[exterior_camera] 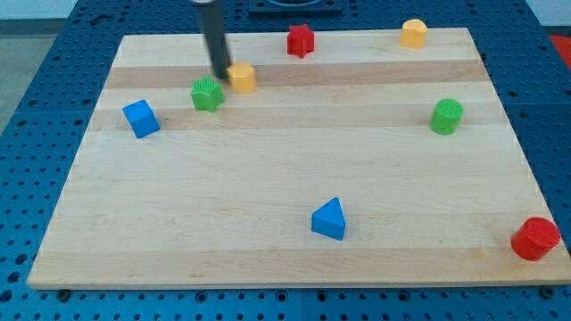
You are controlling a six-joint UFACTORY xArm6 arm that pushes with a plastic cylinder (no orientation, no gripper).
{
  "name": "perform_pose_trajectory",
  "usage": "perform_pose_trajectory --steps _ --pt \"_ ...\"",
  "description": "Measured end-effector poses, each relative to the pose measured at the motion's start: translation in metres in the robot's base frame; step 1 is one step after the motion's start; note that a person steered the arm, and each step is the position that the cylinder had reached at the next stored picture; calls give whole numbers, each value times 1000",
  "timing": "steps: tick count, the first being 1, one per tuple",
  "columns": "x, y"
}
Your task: Point your arm to green star
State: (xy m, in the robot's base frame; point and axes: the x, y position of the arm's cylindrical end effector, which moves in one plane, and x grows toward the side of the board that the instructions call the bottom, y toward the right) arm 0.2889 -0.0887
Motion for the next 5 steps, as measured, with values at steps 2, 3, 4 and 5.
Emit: perform_pose_trajectory --steps 2,3,4,5 --pt "2 77" --pt "15 77" --pt "23 77" --pt "36 123"
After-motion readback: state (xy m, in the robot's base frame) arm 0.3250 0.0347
